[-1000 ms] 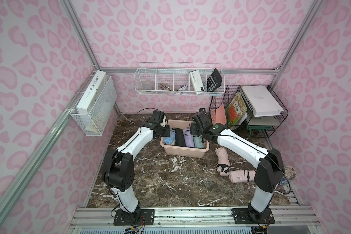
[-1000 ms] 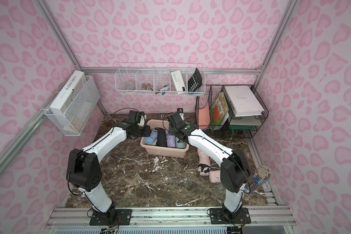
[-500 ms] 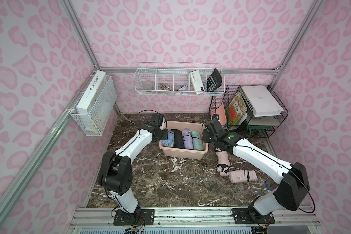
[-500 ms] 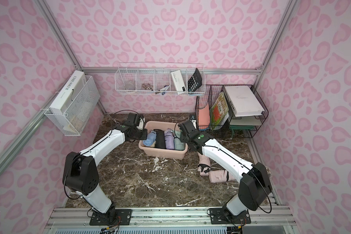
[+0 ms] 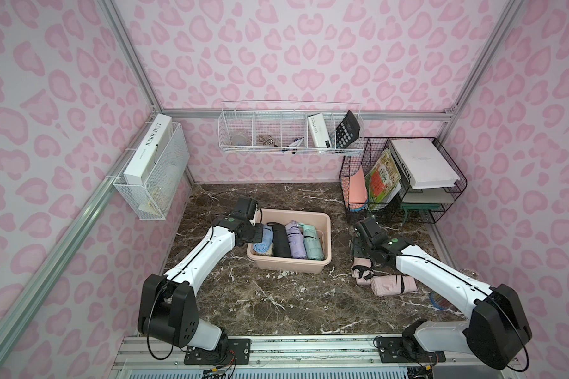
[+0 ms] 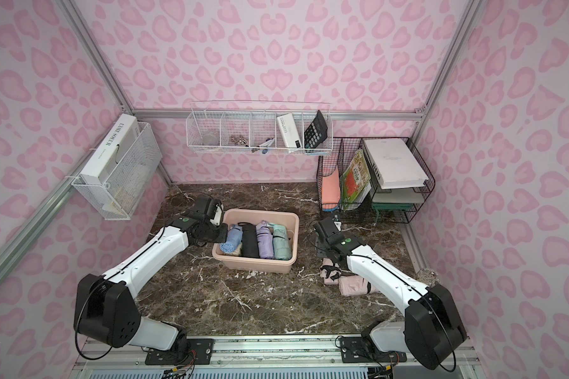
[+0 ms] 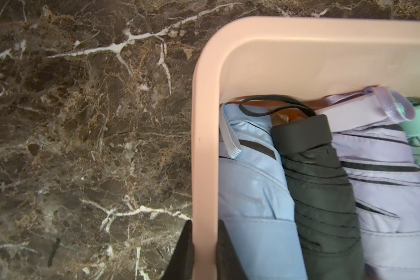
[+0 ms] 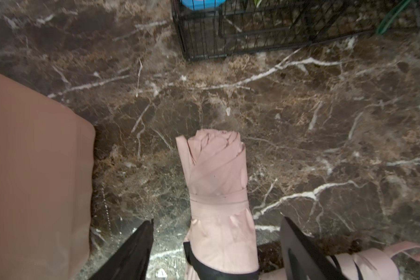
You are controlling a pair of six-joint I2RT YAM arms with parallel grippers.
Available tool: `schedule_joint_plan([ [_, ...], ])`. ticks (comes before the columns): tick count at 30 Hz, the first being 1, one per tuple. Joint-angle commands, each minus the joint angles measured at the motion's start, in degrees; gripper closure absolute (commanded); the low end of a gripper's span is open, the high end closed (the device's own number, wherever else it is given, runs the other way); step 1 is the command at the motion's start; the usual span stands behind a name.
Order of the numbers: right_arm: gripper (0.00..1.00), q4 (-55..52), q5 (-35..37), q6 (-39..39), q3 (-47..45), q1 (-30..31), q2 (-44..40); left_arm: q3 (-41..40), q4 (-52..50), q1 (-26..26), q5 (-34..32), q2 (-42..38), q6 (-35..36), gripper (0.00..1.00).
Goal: Put the umbrella into the storage box
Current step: Move the storage box to the center of the board, then pick up the umbrella from the center of the board.
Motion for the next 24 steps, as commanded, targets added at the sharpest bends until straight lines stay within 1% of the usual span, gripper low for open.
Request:
schedule_joint_plan([
  [1, 0.24, 2.4, -3.4, -1.9, -2.4, -1.4, -0.7, -1.4, -0.3, 0.0, 0.6, -3.2, -2.3, 0.94],
  [9, 0.21, 5.7, -8.1, -5.7, -3.9, -4.8, 2.5, -7.1, -1.8, 0.0, 0.5, -8.6, -5.1, 0.92],
  [12, 0.20, 6.5, -9.2, -6.7, -4.0, -5.0, 4.3, -8.4, -1.8, 0.0, 0.4, -10.2, -6.0, 0.88],
  [14, 0.20, 6.8, -9.5, -6.8, -4.3, -5.0, 5.5, -9.0, -1.8, 0.0, 0.4, -10.8, -6.7, 0.79],
  [17, 0.20, 7.3, -9.4, -6.7, -5.5, -5.0, 6.1, -9.4, -2.2, 0.0, 0.2, -12.1, -8.0, 0.61],
  [18, 0.20, 7.6, -9.5, -6.6, -6.0, -5.0, 6.0, -9.3, -2.3, 0.0, -0.1, -12.6, -8.2, 0.57],
  [20, 0.20, 8.0, -9.6, -6.3, -6.9, -5.0, 6.0, -8.6, -3.1, 0.0, -1.5, -14.0, -8.8, 0.45],
  [22, 0.20, 8.2, -9.4, -6.2, -7.4, -5.0, 6.2, -7.7, -3.9, 0.0, -2.5, -15.2, -9.1, 0.37],
  [24, 0.21, 8.6, -9.6, -6.2, -7.8, -5.0, 6.6, -6.8, -4.6, 0.0, -3.0, -16.3, -9.2, 0.32],
])
